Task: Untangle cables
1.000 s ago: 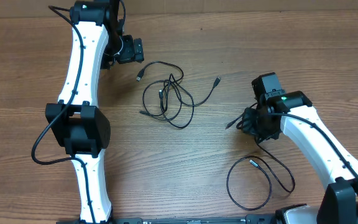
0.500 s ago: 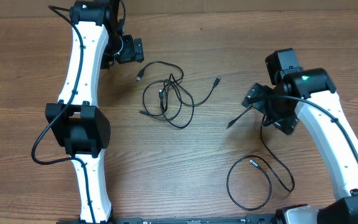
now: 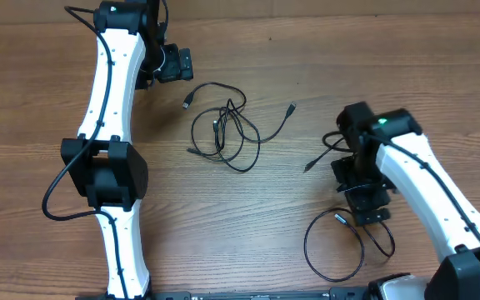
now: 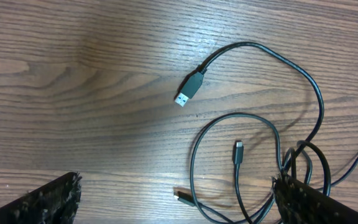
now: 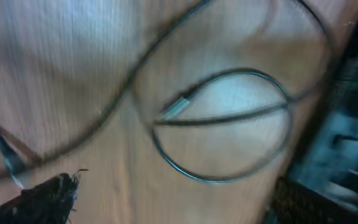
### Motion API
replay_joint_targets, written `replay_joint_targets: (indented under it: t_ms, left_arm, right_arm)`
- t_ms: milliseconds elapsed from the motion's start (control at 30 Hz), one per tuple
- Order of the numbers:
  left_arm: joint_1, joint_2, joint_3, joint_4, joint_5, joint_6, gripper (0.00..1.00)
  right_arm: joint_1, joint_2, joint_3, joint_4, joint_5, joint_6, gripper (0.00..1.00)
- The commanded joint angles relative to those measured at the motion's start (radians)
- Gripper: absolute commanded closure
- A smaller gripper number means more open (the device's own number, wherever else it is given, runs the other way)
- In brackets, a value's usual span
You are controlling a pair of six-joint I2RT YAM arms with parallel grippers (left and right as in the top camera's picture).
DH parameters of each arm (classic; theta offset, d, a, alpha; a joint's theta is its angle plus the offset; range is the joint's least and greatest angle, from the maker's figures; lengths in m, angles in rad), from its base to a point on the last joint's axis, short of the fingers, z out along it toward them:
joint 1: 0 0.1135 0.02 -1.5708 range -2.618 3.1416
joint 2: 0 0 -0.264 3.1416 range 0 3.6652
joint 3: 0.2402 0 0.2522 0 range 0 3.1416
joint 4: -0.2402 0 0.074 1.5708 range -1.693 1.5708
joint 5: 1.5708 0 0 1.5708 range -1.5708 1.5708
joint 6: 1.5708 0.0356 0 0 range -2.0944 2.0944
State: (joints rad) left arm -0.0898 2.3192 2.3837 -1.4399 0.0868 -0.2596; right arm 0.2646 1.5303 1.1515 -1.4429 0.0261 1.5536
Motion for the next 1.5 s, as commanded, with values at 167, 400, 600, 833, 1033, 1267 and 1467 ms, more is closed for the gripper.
replay_joint_targets:
  t_ms: [167,400,600,833,1033,1267,1467]
  left_arm:
    - [-0.002,0.002,0.023,0.005,0.011,0.013,0.00]
    - [-0.002,0.002,0.023,0.004,0.010,0.029,0.00]
    - [-0.002,0.002,0.023,-0.002,0.010,0.029,0.00]
    - [-0.002,0.002,0.023,-0.005,0.010,0.029,0.00]
    - [-0.003,0.002,0.023,-0.008,0.011,0.028,0.00]
    - [-0.002,0.002,0.023,-0.006,0.010,0.046,0.00]
    - [-0.002,0.002,0.023,-0.001,0.011,0.046,0.00]
  right_arm:
    - [0.113,-0.010,-0.200,0.289,0.161,-0.137,0.00]
    - [0.145,-0.010,-0.280,0.447,0.354,-0.137,0.00]
    - [0.145,-0.010,-0.280,0.478,0.470,-0.134,0.00]
    - [0.145,-0.008,-0.281,0.542,0.731,-0.150,0.00]
    - [0.132,0.014,-0.281,0.545,0.772,-0.155,0.00]
    - [0.150,0.001,-0.212,0.503,0.722,-0.386,0.00]
    - [0.205,-0.036,-0.031,0.338,0.576,-0.404,0.00]
